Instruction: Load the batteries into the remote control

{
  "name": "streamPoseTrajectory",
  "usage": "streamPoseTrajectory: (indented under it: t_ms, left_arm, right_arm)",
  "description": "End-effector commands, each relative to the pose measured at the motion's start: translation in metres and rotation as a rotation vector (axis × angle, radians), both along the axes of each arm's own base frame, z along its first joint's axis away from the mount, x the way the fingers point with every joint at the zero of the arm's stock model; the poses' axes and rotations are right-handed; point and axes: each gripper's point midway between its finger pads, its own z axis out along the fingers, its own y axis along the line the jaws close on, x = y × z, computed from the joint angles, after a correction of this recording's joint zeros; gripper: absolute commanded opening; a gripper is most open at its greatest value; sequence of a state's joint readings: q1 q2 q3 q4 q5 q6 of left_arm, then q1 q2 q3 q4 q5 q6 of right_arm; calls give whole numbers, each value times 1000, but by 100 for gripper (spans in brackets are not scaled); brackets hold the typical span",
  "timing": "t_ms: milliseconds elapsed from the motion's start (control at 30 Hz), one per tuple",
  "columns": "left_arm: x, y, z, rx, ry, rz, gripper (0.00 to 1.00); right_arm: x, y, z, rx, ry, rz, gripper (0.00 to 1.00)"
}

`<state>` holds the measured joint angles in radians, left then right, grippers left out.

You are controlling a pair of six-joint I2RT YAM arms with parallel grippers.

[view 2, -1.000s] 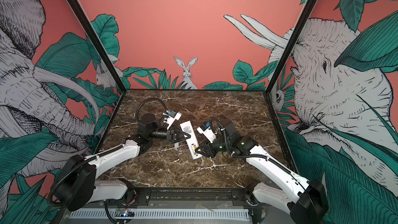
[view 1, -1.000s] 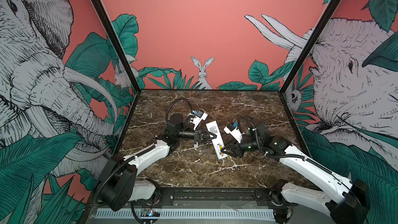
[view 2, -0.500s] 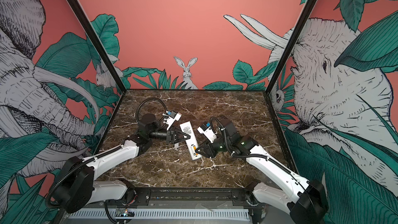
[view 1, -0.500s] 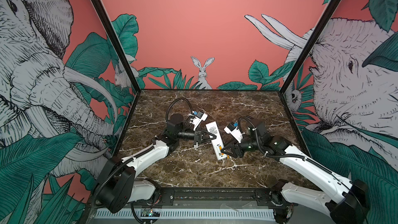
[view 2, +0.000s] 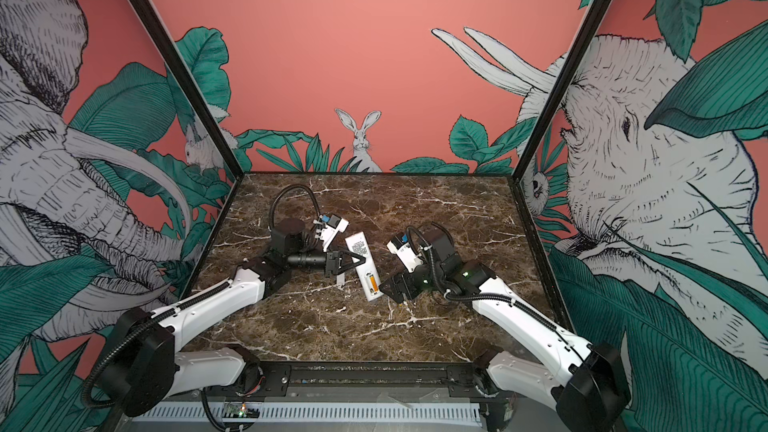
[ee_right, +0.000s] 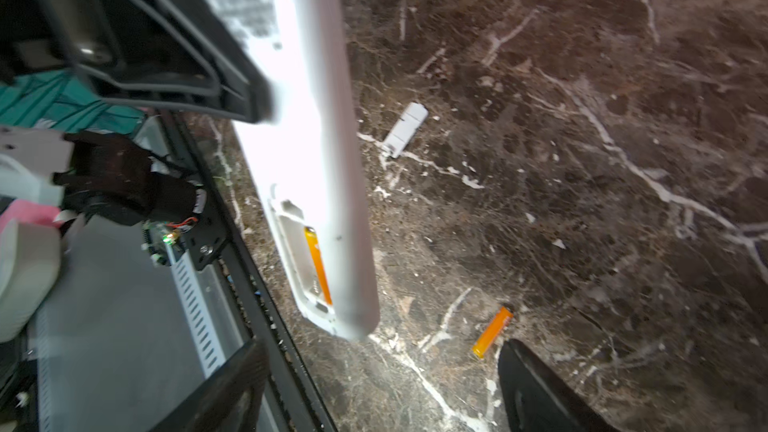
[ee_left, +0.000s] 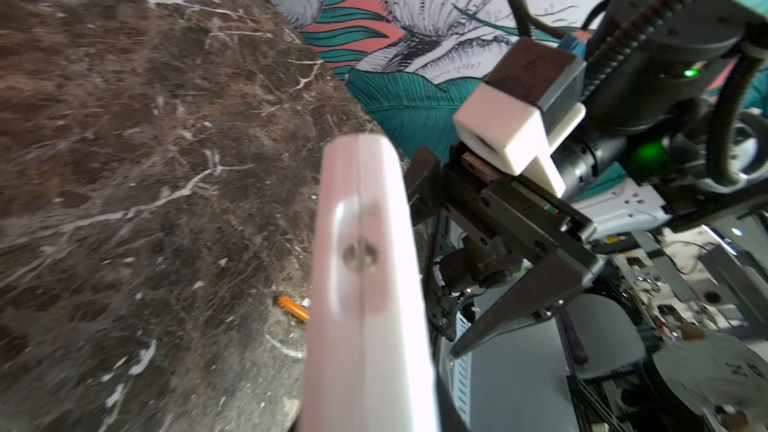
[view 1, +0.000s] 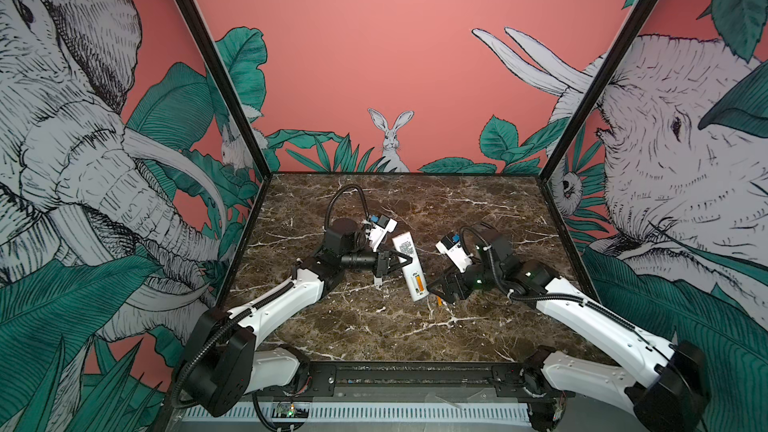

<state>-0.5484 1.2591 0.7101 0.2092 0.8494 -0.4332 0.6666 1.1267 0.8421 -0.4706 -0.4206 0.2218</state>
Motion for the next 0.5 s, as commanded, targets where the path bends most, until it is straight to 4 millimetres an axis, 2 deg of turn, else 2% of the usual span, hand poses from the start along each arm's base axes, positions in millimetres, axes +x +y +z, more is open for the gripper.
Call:
streamPoseTrajectory:
  t_ms: [0, 67, 167, 300, 467]
  left_arm:
    - [23, 13, 6, 62, -77, 114, 0]
    - [31, 20, 1, 90, -74, 157, 0]
    - [39, 30, -6, 112, -60, 199, 0]
    - [42, 33, -6, 66, -49, 192, 0]
    - [42, 33, -10, 57, -41, 174, 0]
  right_arm:
    - [19, -24, -25, -145, 21, -159, 87]
    - [23, -35, -43, -233, 64, -218, 85]
    - [22, -40, -64, -308, 135, -246, 81]
    - [20, -34, -82, -356, 178, -248, 77]
    - [18, -26, -95, -420, 187, -247, 71]
